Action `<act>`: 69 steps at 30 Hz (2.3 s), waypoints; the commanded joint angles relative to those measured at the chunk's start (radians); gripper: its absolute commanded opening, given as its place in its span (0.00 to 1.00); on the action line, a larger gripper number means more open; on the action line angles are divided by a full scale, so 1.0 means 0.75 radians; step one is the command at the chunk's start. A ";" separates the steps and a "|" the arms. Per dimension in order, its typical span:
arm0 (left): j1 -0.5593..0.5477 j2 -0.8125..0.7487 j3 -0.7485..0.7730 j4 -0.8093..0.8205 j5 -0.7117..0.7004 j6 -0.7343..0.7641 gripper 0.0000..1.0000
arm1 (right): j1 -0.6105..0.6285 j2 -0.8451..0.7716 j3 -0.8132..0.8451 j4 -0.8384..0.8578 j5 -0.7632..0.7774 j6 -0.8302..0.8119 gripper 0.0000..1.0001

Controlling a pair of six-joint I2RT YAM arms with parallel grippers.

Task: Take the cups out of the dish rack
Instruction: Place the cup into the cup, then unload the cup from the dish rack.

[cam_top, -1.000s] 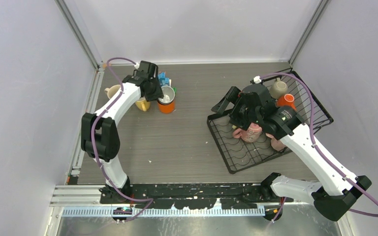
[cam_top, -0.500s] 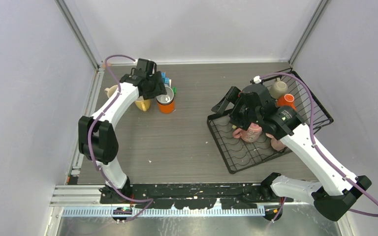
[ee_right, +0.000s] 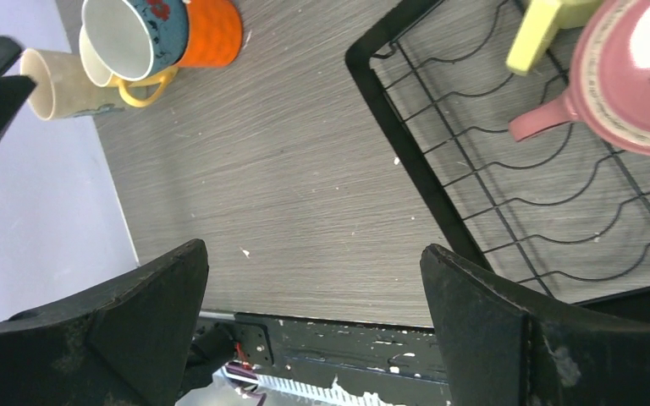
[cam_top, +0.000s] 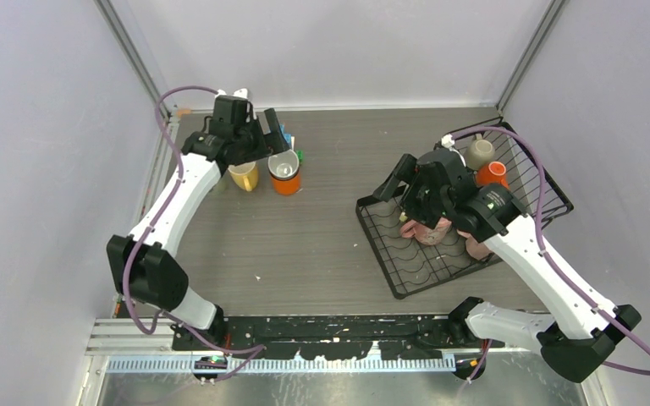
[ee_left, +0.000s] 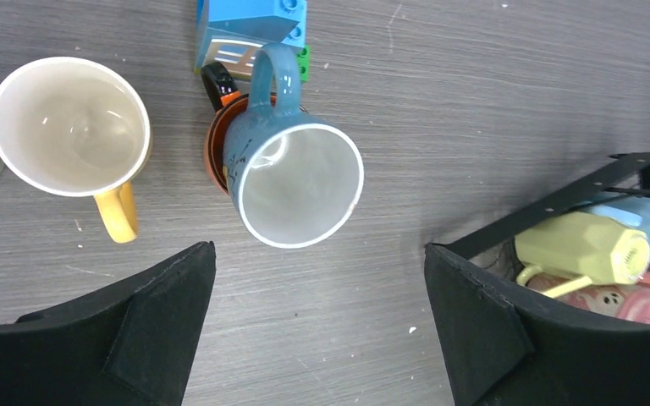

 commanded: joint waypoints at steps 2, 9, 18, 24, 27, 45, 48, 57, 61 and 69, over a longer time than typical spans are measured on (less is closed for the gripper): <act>-0.042 -0.169 -0.033 0.044 0.069 0.076 0.96 | 0.008 -0.066 0.016 -0.071 0.140 -0.018 1.00; -0.186 -0.299 -0.159 0.130 0.102 0.111 0.97 | 0.010 -0.099 0.079 -0.101 0.200 -0.017 1.00; -0.442 -0.371 -0.405 0.441 0.104 0.097 0.96 | 0.009 -0.117 0.243 -0.126 0.227 -0.058 1.00; -0.637 -0.276 -0.507 0.779 0.121 0.166 0.94 | 0.008 -0.120 0.378 -0.130 0.240 -0.085 1.00; -0.706 -0.191 -0.529 0.965 0.168 0.211 0.93 | 0.010 -0.119 0.441 -0.141 0.246 -0.097 1.00; -0.822 0.356 -0.436 1.540 0.613 0.605 0.70 | 0.010 -0.196 0.491 -0.196 0.280 -0.090 1.00; -0.837 0.395 -0.414 1.542 0.624 0.652 0.65 | 0.009 -0.202 0.481 -0.196 0.283 -0.087 1.00; -0.892 0.491 -0.352 1.548 0.648 0.719 0.52 | 0.010 -0.204 0.453 -0.201 0.286 -0.086 1.00; -0.899 0.532 -0.327 1.551 0.646 0.759 0.50 | 0.010 -0.209 0.442 -0.205 0.287 -0.085 1.00; -0.901 0.603 -0.262 1.513 0.638 0.784 0.44 | 0.009 -0.212 0.431 -0.218 0.291 -0.090 1.00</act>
